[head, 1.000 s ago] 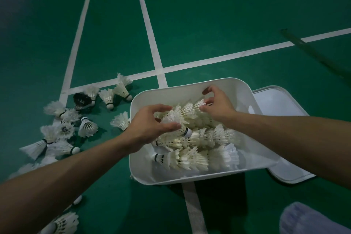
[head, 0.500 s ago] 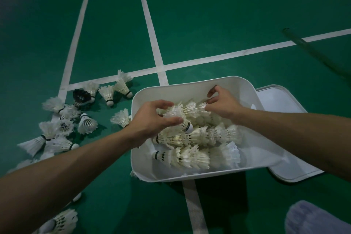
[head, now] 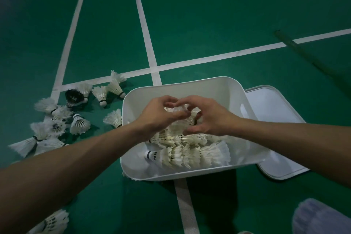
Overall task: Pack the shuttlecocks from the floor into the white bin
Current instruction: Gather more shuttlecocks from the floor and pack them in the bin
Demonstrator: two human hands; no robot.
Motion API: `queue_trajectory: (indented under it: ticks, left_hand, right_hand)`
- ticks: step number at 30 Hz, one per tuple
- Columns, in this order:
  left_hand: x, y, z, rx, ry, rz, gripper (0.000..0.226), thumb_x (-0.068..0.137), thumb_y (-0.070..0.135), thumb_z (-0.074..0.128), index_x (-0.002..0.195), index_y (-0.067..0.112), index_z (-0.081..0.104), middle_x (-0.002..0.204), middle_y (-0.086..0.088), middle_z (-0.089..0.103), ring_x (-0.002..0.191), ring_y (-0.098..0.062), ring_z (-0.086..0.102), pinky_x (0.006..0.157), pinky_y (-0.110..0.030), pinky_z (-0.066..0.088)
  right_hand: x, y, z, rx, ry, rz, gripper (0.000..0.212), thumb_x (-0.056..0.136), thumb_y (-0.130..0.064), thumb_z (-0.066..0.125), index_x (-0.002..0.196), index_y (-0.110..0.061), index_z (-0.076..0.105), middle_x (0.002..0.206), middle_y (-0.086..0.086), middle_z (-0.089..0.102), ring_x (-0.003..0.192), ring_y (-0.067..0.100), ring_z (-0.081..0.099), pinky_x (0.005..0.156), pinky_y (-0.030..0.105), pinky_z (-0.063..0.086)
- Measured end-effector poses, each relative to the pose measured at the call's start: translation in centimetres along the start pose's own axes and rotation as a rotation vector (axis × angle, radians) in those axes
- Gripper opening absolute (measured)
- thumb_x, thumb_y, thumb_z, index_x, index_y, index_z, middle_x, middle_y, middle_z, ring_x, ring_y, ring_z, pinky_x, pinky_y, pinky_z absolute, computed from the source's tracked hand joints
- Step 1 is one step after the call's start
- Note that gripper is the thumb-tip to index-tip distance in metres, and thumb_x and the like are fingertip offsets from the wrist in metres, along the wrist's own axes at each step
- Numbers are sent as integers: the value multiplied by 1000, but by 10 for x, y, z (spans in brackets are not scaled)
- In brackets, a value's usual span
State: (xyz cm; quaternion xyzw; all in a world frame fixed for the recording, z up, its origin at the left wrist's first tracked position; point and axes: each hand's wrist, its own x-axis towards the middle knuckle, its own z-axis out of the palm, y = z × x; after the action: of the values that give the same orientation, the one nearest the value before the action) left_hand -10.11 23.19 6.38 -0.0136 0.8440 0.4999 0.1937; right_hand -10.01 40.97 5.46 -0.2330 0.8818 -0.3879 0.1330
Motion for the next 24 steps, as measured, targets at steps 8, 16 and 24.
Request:
queue_trajectory:
  ticks: [8,16,24]
  left_hand:
    - [1,-2,-4,-36,-13,-28,77,60,52,73,127,18,55,121,-5,59,103,-21,61,87,-40,52]
    - [9,-15,-1,36,-48,-37,57,74,19,79,126,19,57,121,-3,58,103,-19,59,90,-39,52]
    - [11,-20,7,126,-56,-4,55,75,21,79,126,22,58,123,-2,58,96,-16,62,86,-36,54]
  right_hand:
    - [-1,12,-11,55,197,199,42,67,-18,86,96,-22,57,94,-15,56,88,9,62,64,20,57]
    - [-11,44,-19,47,501,601,27,71,-19,84,77,-5,61,71,1,57,62,13,51,51,22,39]
    - [6,52,-6,-22,637,684,26,77,-26,80,79,-2,71,77,12,69,57,11,49,38,11,30]
